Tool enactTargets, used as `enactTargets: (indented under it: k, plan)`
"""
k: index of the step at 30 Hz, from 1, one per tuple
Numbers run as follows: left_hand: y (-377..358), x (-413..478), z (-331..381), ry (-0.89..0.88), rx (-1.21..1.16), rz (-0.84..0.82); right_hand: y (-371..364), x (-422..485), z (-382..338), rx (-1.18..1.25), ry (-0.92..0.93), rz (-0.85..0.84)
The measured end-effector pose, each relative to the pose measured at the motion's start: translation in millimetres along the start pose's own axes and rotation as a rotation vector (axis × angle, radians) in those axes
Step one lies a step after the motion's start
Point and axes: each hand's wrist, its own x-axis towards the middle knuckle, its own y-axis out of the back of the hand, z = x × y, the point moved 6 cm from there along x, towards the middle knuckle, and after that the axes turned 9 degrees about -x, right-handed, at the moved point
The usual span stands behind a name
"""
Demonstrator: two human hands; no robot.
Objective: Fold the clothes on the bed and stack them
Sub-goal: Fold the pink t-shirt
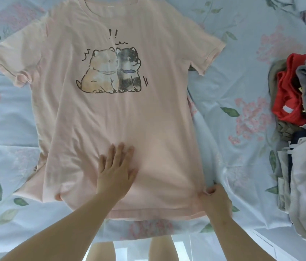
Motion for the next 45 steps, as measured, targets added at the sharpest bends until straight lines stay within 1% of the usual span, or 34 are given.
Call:
enactTargets:
  k: [1, 2, 4, 5, 6, 7, 8, 9, 10, 11, 13, 14, 15, 16, 17, 18, 19, 21, 23, 24, 25, 26, 28, 30, 32, 34, 35, 36, 38, 39, 40, 43, 44, 45]
  plan:
    - [-2.2, -2.2, 0.3, -0.006, 0.025, -0.027, 0.8, -3.1, 0.3, -0.062, -0.02, 0.042]
    - [-4.6, -5.7, -1.4, -0.011, 0.04, -0.064, 1.7, -7.9, -5.6, -0.135, 0.001, 0.101]
    - [1.5, -11.2, -3.3, -0.04, -0.009, -0.08, 0.5, -20.3, -32.1, -0.187, 0.153, 0.227]
    - [7.9, -14.0, -6.3, -0.052, -0.065, -0.072, -4.0, -27.9, -49.9, -0.178, 0.251, 0.239]
    - [16.8, -18.2, -11.5, -0.06, -0.125, -0.041, -12.6, -34.5, -67.1, -0.162, 0.34, 0.212]
    - [27.3, -22.4, -19.4, -0.068, -0.189, 0.04, -23.2, -41.1, -84.1, -0.153, 0.409, 0.155]
    - [39.3, -27.5, -31.0, -0.066, -0.238, 0.158, -36.5, -47.2, -99.4, -0.15, 0.462, 0.084]
    - [53.3, -33.5, -45.7, -0.037, -0.261, 0.319, -49.8, -54.0, -113.4, -0.156, 0.502, 0.011]
    - [64.8, -40.0, -64.4, 0.046, -0.285, 0.454, -63.3, -60.9, -126.0, -0.166, 0.537, -0.047]
    - [73.3, -46.3, -84.1, 0.17, -0.325, 0.544, -75.7, -68.1, -136.5, -0.183, 0.563, -0.086]
    - [79.2, -60.2, -128.9, 0.529, -0.488, 0.645, -97.2, -80.7, -151.1, -0.245, 0.585, -0.115]
    - [76.6, -66.9, -152.4, 0.731, -0.62, 0.691, -106.3, -85.3, -154.9, -0.285, 0.578, -0.12]
    - [71.5, -71.8, -171.9, 0.914, -0.773, 0.71, -114.2, -89.7, -157.1, -0.326, 0.564, -0.124]
    - [65.0, -73.8, -186.1, 1.037, -0.901, 0.687, -121.6, -93.5, -158.5, -0.363, 0.554, -0.13]
    - [59.6, -71.9, -193.5, 1.091, -0.948, 0.602, -128.1, -96.7, -159.8, -0.395, 0.549, -0.133]
    - [57.0, -66.8, -197.0, 1.086, -0.896, 0.484, -133.7, -99.0, -160.8, -0.42, 0.544, -0.133]
    - [56.6, -60.5, -199.2, 1.049, -0.794, 0.374, -137.8, -100.5, -162.0, -0.438, 0.535, -0.126]
    - [62.2, -49.6, -201.1, 0.935, -0.608, 0.205, -142.6, -101.2, -164.0, -0.454, 0.508, -0.099]
    - [67.5, -41.8, -204.9, 0.792, -0.492, 0.087, -144.3, -101.6, -165.9, -0.464, 0.478, -0.06]
    - [69.9, -40.7, -207.9, 0.708, -0.498, 0.079, -143.9, -103.0, -167.4, -0.468, 0.467, -0.032]
    - [73.0, -41.4, -210.3, 0.627, -0.549, 0.086, -143.4, -105.2, -169.9, -0.474, 0.464, 0.002]
    - [76.7, -44.6, -212.5, 0.573, -0.65, 0.107, -143.6, -108.3, -173.3, -0.486, 0.472, 0.036]
    - [81.9, -57.1, -223.7, 0.569, -0.939, 0.133, -148.1, -116.7, -183.8, -0.535, 0.523, 0.076]
    - [83.1, -74.4, -239.9, 0.579, -1.22, 0.078, -156.8, -123.2, -193.7, -0.574, 0.555, 0.056]
    - [79.5, -90.5, -254.5, 0.546, -1.348, -0.097, -162.0, -124.9, -199.7, -0.544, 0.522, 0.027]
    - [70.8, -107.5, -262.7, 0.559, -1.348, -0.33, -163.0, -124.0, -202.3, -0.499, 0.48, 0.019]
    - [66.4, -114.1, -266.6, 0.589, -1.317, -0.394, -163.1, -123.9, -202.6, -0.502, 0.468, 0.016]
    - [63.1, -116.6, -273.7, 0.635, -1.266, -0.371, -163.4, -123.6, -202.4, -0.518, 0.463, 0.013]
    - [58.3, -116.9, -290.0, 0.74, -1.147, -0.182, -163.4, -122.8, -202.3, -0.551, 0.462, 0.018]
    - [56.8, -118.1, -292.9, 0.765, -1.126, -0.104, -163.8, -122.6, -202.5, -0.565, 0.462, 0.021]
    - [52.6, -118.6, -293.0, 0.767, -1.168, -0.064, -164.6, -122.2, -203.0, -0.578, 0.464, 0.023]
    - [43.5, -125.8, -286.1, 0.732, -1.429, -0.069, -166.8, -122.1, -204.0, -0.615, 0.466, 0.036]
    - [41.1, -128.0, -285.9, 0.707, -1.439, -0.074, -167.2, -122.3, -203.7, -0.622, 0.465, 0.045]
    - [40.4, -129.3, -287.6, 0.671, -1.361, -0.074, -167.3, -122.7, -203.4, -0.626, 0.463, 0.054]
